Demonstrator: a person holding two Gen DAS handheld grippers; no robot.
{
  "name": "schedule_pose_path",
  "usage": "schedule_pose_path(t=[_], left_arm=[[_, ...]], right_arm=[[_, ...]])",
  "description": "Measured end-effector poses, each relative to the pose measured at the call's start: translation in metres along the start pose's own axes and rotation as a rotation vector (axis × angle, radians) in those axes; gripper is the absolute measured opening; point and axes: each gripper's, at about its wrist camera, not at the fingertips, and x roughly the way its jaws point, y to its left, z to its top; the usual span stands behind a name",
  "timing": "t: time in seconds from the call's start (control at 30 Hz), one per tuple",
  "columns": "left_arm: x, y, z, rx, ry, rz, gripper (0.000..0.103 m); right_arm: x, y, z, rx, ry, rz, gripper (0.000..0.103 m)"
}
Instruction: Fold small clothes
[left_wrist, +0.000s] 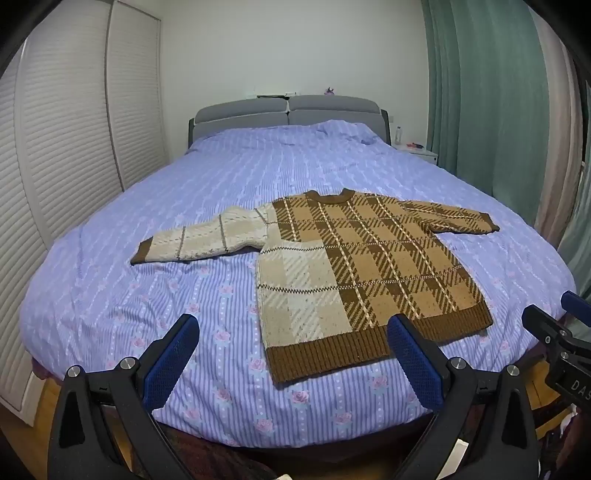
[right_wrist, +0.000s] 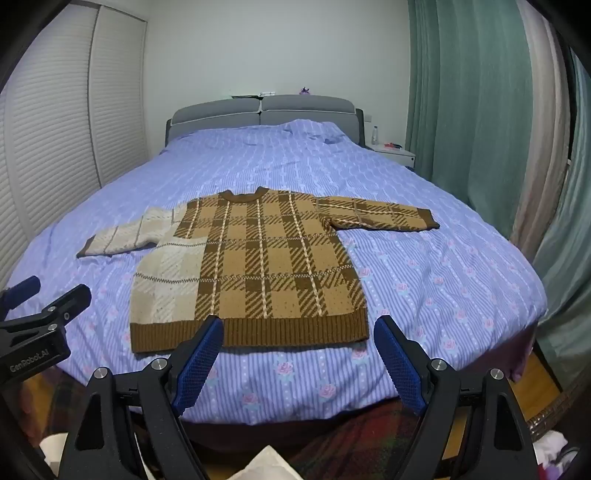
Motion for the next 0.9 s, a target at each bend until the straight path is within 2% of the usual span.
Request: schedule_pose_path(t=[0.2,0.3,0.9], left_arm=[[-0.0027,-0.0035,0.0021,0.021,0.002,-0.017,0.103],[-0.0052,-0.0071,0.0026,0.037,-0.023,-0.018,0.103],[-0.0084,-0.0042,0.0033,0.017,-0.04,-0.026,0.103]], right_arm=[[-0.0012,0.0,-0.0005,0.001,-0.001,0.001,0.084],[-0.0025,0.0011,-0.0007,0.0,-0.003,0.002,0.084],[-0.0046,-0.001,0.0027,0.005,-0.01,0.008,0.084]])
